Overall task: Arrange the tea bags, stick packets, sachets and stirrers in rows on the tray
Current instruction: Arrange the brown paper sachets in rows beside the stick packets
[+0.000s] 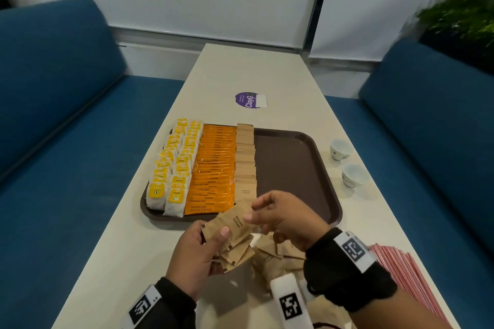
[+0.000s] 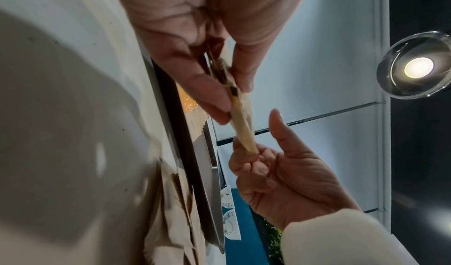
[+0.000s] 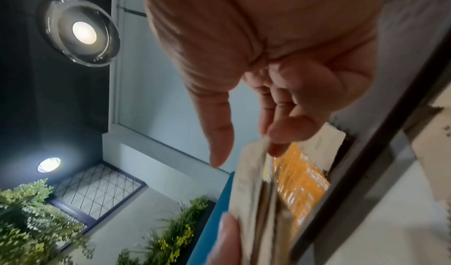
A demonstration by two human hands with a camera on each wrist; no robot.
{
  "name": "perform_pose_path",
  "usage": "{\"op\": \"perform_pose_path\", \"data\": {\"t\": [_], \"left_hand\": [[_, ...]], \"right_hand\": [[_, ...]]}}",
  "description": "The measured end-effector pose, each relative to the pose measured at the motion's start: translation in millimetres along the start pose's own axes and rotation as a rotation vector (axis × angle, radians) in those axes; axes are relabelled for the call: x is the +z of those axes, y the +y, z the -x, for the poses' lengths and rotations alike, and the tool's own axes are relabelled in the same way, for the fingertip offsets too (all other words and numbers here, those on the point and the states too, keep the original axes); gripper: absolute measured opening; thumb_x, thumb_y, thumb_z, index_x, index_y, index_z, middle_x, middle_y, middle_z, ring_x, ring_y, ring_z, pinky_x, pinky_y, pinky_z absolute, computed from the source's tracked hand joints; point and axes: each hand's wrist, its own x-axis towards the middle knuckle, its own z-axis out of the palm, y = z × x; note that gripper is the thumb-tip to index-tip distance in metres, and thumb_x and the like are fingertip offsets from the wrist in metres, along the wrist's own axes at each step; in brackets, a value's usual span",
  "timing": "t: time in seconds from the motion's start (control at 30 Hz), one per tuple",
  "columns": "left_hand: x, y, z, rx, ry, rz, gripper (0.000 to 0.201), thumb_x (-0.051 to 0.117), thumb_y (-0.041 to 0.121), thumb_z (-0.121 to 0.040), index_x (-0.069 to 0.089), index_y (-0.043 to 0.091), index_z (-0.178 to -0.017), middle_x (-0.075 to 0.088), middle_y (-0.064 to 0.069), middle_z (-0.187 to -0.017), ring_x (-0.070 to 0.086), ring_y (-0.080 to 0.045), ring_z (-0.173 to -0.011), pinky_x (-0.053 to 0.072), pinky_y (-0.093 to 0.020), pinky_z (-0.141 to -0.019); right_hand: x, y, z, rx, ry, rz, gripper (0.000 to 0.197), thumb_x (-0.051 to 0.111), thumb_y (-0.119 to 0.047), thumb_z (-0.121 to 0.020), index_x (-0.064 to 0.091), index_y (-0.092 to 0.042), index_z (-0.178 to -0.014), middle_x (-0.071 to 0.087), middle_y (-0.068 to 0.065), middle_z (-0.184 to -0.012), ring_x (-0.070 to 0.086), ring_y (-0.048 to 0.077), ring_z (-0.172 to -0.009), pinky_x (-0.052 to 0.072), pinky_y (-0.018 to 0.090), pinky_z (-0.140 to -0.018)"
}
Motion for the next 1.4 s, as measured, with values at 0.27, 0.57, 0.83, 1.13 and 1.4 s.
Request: {"op": "perform_pose_path", "data": {"t": [0.27, 0.57, 0.83, 1.13, 1.4], "left_hand": [[-6, -1, -16, -0.035, 0.016, 0.036, 0.012, 0.06, 0.012, -0.087, 0.058, 0.007, -0.098, 0.069, -0.015, -0.09, 0.067, -0.028, -0.073, 0.05, -0.031, -0.048], [-9, -6, -18, -0.082, 0.013, -0.024, 0.014, 0.063, 0.015, -0.085, 0.056, 0.005, -0.092, 0.068, -0.016, -0.086, 0.064, -0.025, -0.067, 0.047, -0.028, -0.045], [-12, -6, -19, -0.11, 0.026, -0.012, 0.014, 0.062, 0.016, -0.085, 0.056, 0.006, -0.094, 0.068, -0.017, -0.09, 0.065, -0.028, -0.074, 0.048, -0.031, -0.049], [-6, -2, -13, -0.165, -0.015, -0.005, 0.009, 0.051, 0.008, -0.093, 0.059, 0.009, -0.098, 0.068, -0.016, -0.096, 0.066, -0.028, -0.075, 0.049, -0.027, -0.045], [-10, 0, 1, -0.106, -0.044, -0.039, 0.014, 0.053, 0.004, -0.091, 0.06, 0.011, -0.101, 0.07, -0.014, -0.095, 0.066, -0.023, -0.071, 0.048, -0.027, -0.046]], "right_hand": [[-16, -12, -25, -0.051, 0.087, -0.1, 0.005, 0.063, -0.012, -0.088, 0.058, -0.009, -0.086, 0.062, 0.005, -0.072, 0.051, 0.001, -0.042, 0.037, 0.015, -0.039], [-24, -10, -86, 0.068, 0.085, 0.425, 0.016, 0.068, -0.013, -0.085, 0.064, -0.007, -0.099, 0.068, 0.005, -0.085, 0.054, 0.011, -0.063, 0.051, 0.027, -0.07], [-15, -8, -110, 0.094, 0.133, 0.493, 0.02, 0.068, -0.011, -0.084, 0.059, -0.008, -0.101, 0.071, 0.011, -0.101, 0.064, 0.018, -0.077, 0.055, 0.039, -0.089], [-13, -11, -112, 0.043, 0.178, 0.545, 0.022, 0.072, -0.01, -0.081, 0.05, -0.014, -0.083, 0.071, 0.011, -0.098, 0.071, 0.022, -0.085, 0.056, 0.036, -0.085], [-25, -12, -60, -0.116, 0.232, 0.311, 0.015, 0.07, -0.013, -0.083, 0.06, -0.011, -0.094, 0.066, 0.003, -0.09, 0.064, 0.012, -0.073, 0.053, 0.017, -0.058]]}}
